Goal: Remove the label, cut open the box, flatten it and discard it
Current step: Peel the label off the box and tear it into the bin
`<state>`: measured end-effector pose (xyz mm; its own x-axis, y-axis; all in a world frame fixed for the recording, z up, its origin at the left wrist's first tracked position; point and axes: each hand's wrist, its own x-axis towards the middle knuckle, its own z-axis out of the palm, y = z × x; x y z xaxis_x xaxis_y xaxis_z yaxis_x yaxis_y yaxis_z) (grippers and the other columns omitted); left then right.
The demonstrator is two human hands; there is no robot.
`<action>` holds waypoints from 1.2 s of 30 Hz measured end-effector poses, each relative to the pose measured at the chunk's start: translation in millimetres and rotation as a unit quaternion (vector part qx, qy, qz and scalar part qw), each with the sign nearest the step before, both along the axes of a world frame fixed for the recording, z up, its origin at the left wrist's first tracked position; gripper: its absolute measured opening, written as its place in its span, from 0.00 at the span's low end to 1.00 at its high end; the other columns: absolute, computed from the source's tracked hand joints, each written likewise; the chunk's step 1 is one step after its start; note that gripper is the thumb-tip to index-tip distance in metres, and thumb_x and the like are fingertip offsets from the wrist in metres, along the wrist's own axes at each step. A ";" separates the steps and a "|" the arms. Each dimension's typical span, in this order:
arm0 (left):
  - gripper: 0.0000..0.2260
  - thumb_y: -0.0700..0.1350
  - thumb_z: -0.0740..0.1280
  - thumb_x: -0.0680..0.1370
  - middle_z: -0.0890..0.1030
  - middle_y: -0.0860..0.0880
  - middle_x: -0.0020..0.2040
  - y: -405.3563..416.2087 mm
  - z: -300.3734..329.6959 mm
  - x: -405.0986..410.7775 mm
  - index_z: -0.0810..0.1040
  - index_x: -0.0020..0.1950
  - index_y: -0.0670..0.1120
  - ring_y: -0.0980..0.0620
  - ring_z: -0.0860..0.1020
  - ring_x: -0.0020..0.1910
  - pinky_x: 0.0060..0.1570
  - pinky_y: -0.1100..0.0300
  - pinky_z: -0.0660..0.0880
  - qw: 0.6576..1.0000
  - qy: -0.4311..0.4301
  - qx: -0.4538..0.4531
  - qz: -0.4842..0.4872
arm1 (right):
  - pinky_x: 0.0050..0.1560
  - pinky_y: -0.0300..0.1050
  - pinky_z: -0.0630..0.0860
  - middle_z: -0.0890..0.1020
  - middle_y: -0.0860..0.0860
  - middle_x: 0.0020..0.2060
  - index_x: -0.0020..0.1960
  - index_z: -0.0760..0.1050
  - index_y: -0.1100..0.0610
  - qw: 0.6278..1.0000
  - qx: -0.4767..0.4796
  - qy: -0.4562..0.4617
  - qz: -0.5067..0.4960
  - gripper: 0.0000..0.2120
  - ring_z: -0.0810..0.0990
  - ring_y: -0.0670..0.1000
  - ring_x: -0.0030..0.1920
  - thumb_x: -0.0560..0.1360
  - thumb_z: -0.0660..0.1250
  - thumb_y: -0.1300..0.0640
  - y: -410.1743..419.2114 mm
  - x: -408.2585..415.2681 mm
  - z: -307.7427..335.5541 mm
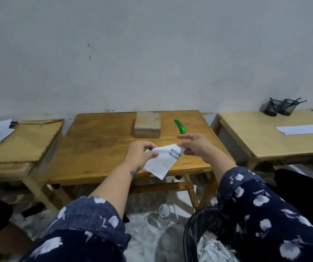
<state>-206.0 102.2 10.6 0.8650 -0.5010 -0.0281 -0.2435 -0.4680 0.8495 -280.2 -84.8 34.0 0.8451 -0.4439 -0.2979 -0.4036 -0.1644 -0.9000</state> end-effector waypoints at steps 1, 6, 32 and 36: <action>0.03 0.42 0.72 0.74 0.81 0.52 0.45 6.4 -2.8 0.1 0.85 0.45 0.47 0.56 0.75 0.41 0.37 0.62 0.72 1.000 -0.013 0.008 0.008 | 0.44 0.41 0.80 0.83 0.52 0.42 0.59 0.78 0.55 1.000 -0.020 0.007 0.002 0.14 0.81 0.46 0.39 0.74 0.70 0.62 9.6 0.8 -0.7; 0.10 0.46 0.70 0.75 0.81 0.53 0.41 29.5 -16.5 -7.3 0.79 0.34 0.57 0.49 0.78 0.45 0.48 0.52 0.76 0.994 -0.066 0.074 0.036 | 0.41 0.39 0.79 0.82 0.55 0.49 0.48 0.79 0.58 0.994 -0.099 0.038 -0.025 0.03 0.81 0.49 0.44 0.75 0.69 0.63 52.5 3.0 -14.7; 0.07 0.52 0.65 0.78 0.82 0.54 0.54 28.5 -31.1 -43.2 0.83 0.48 0.54 0.52 0.72 0.63 0.66 0.50 0.58 0.985 -0.137 0.098 -0.039 | 0.51 0.49 0.79 0.84 0.50 0.47 0.51 0.82 0.53 0.884 -0.452 0.031 0.114 0.08 0.80 0.49 0.47 0.76 0.66 0.52 91.2 -45.1 -30.5; 0.08 0.56 0.61 0.79 0.82 0.55 0.49 25.8 -32.4 -47.1 0.79 0.47 0.57 0.51 0.76 0.54 0.62 0.52 0.60 0.987 -0.119 0.091 -0.049 | 0.46 0.47 0.78 0.84 0.51 0.43 0.48 0.81 0.55 0.886 -0.452 0.005 0.100 0.07 0.80 0.50 0.43 0.76 0.66 0.54 88.4 -46.3 -33.2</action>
